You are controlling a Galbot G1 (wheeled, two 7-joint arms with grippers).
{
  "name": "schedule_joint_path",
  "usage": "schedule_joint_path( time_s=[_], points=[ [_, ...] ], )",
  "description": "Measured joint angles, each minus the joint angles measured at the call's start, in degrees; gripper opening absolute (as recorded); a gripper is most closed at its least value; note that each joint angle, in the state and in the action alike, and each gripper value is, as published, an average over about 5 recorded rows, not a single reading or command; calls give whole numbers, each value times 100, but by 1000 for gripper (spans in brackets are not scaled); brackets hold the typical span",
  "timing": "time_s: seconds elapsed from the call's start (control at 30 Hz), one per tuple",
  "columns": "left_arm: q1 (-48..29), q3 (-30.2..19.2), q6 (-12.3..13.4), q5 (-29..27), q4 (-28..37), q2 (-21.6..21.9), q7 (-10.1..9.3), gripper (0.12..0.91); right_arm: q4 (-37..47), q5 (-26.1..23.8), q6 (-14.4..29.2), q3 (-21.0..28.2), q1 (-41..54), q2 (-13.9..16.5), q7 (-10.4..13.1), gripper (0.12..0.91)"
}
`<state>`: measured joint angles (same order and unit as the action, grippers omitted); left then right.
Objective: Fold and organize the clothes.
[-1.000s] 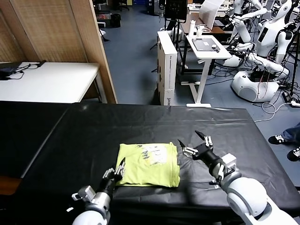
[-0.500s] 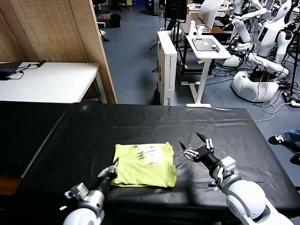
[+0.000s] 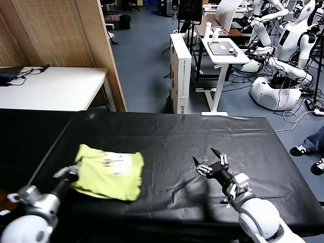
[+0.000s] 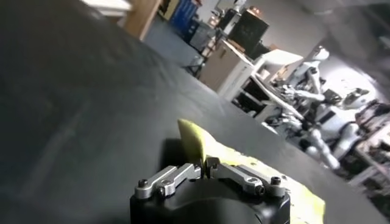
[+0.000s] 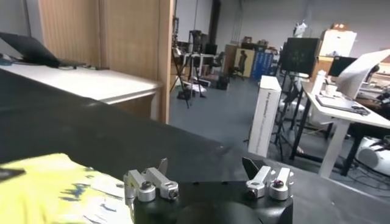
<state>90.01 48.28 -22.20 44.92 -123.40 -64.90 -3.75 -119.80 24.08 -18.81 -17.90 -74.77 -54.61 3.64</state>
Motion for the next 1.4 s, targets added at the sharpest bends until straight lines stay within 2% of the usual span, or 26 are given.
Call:
schedule_joint_path(
  time_s=[0.13,0.23,0.37,0.5,0.57,0.7,0.9,1.0,1.27,1.33,1.4],
  points=[
    [-70,251,-181,27,-308,287,-162,177,35,-49,11,14,-20,-74,-7,907],
    [-169,158,-367,-12,-646,318,-337,177,40,-88,15,6,-62,-105,-10,907],
    [-274,-322,-550,-3,-1091,148,-575,177,24,-163,25,-22,-159,-127,-17,907],
    [-265,-1090,-758,278,-1312,-301,-864,177,15,-216,43,-17,-232,-156,-24,907],
    [-292,-1516,-809,318,-1317,-592,-856,177,11,-225,42,14,-241,-192,-29,907],
    [-440,-2256,-703,22,-990,-1195,-710,177,-47,-178,22,84,-240,-234,-62,907],
    [-687,-2777,-641,-174,-300,-1731,-625,182,-123,172,-142,193,-161,-195,-44,907],
    [-778,-2876,-630,-302,-89,-1850,-569,264,-190,632,-433,285,-91,-187,59,907],
    [-780,-2896,-589,-491,-108,-1761,-453,755,-179,2189,-1023,548,146,-208,566,907],
    [-793,-2844,-524,-554,-167,-1692,-440,847,-118,2545,-1103,655,231,-263,669,907],
    [-788,-2771,-458,-599,-226,-1597,-432,887,-41,2773,-1136,781,326,-339,723,907]
  ],
)
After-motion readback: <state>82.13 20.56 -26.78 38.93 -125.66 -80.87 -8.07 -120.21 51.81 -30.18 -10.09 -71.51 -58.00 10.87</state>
